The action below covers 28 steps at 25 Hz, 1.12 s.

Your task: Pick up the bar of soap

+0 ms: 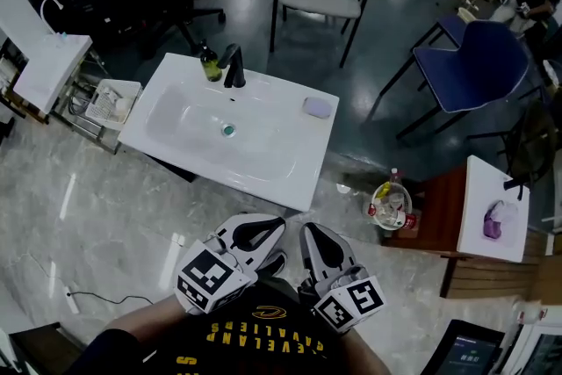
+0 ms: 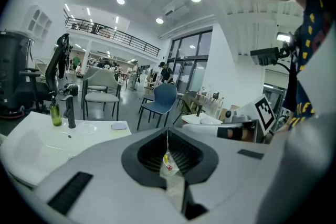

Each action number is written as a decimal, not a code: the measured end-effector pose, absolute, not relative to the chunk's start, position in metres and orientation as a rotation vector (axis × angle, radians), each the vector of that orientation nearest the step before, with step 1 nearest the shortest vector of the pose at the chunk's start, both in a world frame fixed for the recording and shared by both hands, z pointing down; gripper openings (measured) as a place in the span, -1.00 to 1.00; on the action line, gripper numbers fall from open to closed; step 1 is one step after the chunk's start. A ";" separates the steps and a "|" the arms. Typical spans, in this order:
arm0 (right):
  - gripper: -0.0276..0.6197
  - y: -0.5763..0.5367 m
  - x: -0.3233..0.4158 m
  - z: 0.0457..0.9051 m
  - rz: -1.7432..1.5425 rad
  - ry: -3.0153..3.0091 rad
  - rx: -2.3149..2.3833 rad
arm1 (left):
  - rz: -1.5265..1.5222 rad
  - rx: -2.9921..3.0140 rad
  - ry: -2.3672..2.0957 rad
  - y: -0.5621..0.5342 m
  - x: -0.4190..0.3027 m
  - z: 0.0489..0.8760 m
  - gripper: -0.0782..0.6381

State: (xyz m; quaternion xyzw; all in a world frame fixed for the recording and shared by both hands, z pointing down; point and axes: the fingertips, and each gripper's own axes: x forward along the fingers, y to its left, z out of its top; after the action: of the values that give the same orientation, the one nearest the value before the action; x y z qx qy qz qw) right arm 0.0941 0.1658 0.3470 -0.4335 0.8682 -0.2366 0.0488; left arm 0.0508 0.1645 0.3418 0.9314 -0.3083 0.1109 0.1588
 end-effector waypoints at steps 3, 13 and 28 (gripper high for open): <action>-0.85 0.158 0.096 0.349 -0.729 2.637 -1.349 | 0.314 2.664 -0.861 0.156 0.052 0.344 -0.74; -0.85 0.106 0.081 0.358 -0.755 2.604 -1.461 | 0.286 2.665 -0.767 0.100 0.037 0.354 -0.74; -0.85 0.023 0.050 0.355 -0.730 2.484 -1.679 | 0.242 2.706 -0.596 -0.004 0.001 0.349 -0.74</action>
State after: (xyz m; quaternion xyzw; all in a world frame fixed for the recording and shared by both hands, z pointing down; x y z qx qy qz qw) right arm 0.0501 0.0226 0.3550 -0.5440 0.8046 -0.2364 0.0280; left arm 0.0012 -0.0044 0.3493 0.9572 -0.2109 0.0856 0.1789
